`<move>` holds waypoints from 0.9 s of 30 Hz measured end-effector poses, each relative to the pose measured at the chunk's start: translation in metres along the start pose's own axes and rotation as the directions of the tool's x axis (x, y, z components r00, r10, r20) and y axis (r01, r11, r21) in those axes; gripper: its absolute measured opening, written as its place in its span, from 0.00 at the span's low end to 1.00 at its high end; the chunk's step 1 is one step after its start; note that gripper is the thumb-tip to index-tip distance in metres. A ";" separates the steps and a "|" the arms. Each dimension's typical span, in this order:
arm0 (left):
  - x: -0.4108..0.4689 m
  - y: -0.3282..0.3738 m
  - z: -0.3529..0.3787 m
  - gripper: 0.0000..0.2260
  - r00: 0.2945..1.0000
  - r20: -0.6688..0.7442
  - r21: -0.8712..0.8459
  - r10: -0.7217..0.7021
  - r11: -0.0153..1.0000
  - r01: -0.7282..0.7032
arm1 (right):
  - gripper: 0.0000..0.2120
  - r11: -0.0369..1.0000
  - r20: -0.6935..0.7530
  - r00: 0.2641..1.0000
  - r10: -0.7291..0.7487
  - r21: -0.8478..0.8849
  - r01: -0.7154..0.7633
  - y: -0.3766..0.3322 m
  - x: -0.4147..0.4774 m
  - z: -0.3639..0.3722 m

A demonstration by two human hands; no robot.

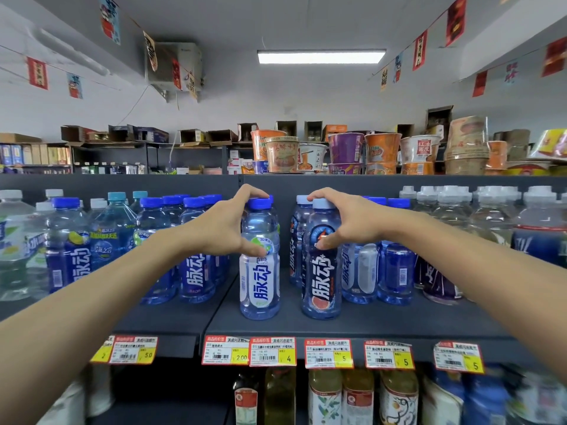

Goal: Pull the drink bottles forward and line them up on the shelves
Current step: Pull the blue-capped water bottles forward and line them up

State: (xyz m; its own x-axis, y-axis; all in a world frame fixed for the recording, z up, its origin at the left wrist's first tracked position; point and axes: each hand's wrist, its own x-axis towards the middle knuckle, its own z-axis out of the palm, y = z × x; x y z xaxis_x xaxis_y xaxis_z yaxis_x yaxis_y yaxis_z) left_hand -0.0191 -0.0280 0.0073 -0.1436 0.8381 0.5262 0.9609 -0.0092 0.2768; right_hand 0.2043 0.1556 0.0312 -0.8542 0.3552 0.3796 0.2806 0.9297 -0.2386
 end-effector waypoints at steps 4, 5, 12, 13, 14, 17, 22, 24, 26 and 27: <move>0.003 0.005 -0.002 0.41 1.000 0.008 0.037 -0.024 0.999 0.024 | 0.45 0.999 0.039 0.999 0.027 0.044 -0.028 -0.002 0.003 -0.002; 0.005 0.008 0.001 0.43 1.000 -0.001 0.055 -0.018 0.998 0.018 | 0.47 1.000 0.023 0.999 0.028 0.009 -0.028 -0.005 0.005 0.000; 0.002 0.006 0.004 0.53 1.000 0.012 0.194 0.003 0.981 -0.006 | 0.52 0.977 -0.034 0.999 -0.003 -0.213 -0.004 -0.005 0.011 0.009; 0.001 0.004 0.001 0.53 1.000 0.015 0.198 -0.004 0.980 0.001 | 0.51 0.972 -0.023 1.000 0.001 -0.236 -0.006 -0.003 0.010 0.005; -0.001 0.001 -0.003 0.53 1.000 0.018 0.206 -0.013 0.979 0.009 | 0.50 0.965 -0.013 1.000 0.005 -0.261 -0.008 -0.001 0.009 0.001; -0.008 -0.010 -0.011 0.53 1.000 0.016 0.212 -0.025 0.977 0.021 | 0.48 0.959 0.011 1.000 0.009 -0.282 -0.006 0.007 0.004 -0.006; -0.011 -0.017 -0.015 0.52 1.000 0.008 0.197 -0.013 0.980 0.011 | 0.48 0.975 -0.004 1.000 -0.010 -0.221 0.009 0.011 0.000 -0.005; -0.010 -0.016 -0.016 0.52 1.000 0.022 0.204 -0.023 0.979 0.018 | 0.48 0.972 0.006 1.000 -0.010 -0.234 0.012 0.011 -0.001 -0.008; -0.010 -0.017 -0.017 0.52 0.999 0.030 0.217 -0.031 0.976 0.024 | 0.48 0.960 0.020 1.000 -0.012 -0.278 0.017 0.010 -0.003 -0.011; -0.010 -0.017 -0.018 0.51 0.999 0.032 0.227 -0.035 0.974 0.027 | 0.48 0.953 0.029 1.000 -0.010 -0.303 0.018 0.010 -0.003 -0.012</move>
State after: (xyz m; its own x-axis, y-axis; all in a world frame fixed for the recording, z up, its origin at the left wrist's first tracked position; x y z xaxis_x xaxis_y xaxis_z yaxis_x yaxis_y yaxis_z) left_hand -0.0383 -0.0464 0.0116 -0.1696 0.8551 0.4899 0.9853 0.1375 0.1011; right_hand 0.2153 0.1648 0.0385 -0.8695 0.3430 0.3555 0.3844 0.9218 0.0508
